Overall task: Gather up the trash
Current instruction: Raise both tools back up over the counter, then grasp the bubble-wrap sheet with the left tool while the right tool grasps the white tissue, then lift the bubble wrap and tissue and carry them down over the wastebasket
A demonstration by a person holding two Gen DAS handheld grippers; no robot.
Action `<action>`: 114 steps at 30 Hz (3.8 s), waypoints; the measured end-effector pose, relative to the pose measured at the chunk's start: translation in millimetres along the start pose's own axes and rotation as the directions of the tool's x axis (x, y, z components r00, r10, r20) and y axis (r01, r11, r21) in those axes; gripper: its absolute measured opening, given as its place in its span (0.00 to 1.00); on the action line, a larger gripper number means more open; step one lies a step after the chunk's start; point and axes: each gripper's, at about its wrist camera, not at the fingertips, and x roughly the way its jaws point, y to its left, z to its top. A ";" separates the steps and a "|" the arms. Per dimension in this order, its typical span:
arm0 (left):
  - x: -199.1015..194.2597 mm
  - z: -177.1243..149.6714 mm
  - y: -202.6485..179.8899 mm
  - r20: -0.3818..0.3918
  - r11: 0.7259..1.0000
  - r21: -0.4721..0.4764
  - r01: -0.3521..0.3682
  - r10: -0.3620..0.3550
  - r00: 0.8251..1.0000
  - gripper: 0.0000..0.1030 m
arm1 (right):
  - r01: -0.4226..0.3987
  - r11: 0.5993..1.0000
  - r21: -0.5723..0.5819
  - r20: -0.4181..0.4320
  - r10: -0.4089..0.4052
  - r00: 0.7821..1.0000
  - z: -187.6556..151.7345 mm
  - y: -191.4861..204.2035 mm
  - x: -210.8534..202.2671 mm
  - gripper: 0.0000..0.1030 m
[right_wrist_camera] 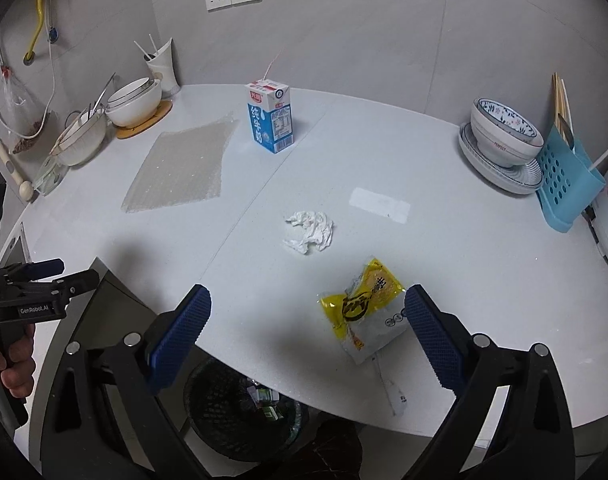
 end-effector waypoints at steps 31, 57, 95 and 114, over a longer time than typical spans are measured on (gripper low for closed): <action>119.6 165.6 43.5 -0.125 0.988 -0.112 -0.108 0.094 0.988 0.93 | 0.001 1.000 -0.006 -0.167 -0.002 0.986 78.7 -34.1 132.9 0.83; 167.3 191.0 19.9 -0.211 0.991 -0.052 -0.121 0.107 0.972 0.33 | -0.098 0.990 -0.096 -0.349 0.059 0.935 51.3 0.3 182.1 0.20; 21.0 146.7 24.5 0.028 0.995 -0.085 0.052 -0.050 0.998 0.08 | -0.059 0.998 -0.022 -0.164 0.055 0.985 60.5 2.0 103.7 0.08; -41.8 97.1 21.0 0.090 0.991 -0.068 0.113 -0.106 0.990 0.08 | -0.042 0.998 -0.035 -0.096 0.039 0.995 40.2 17.8 41.3 0.08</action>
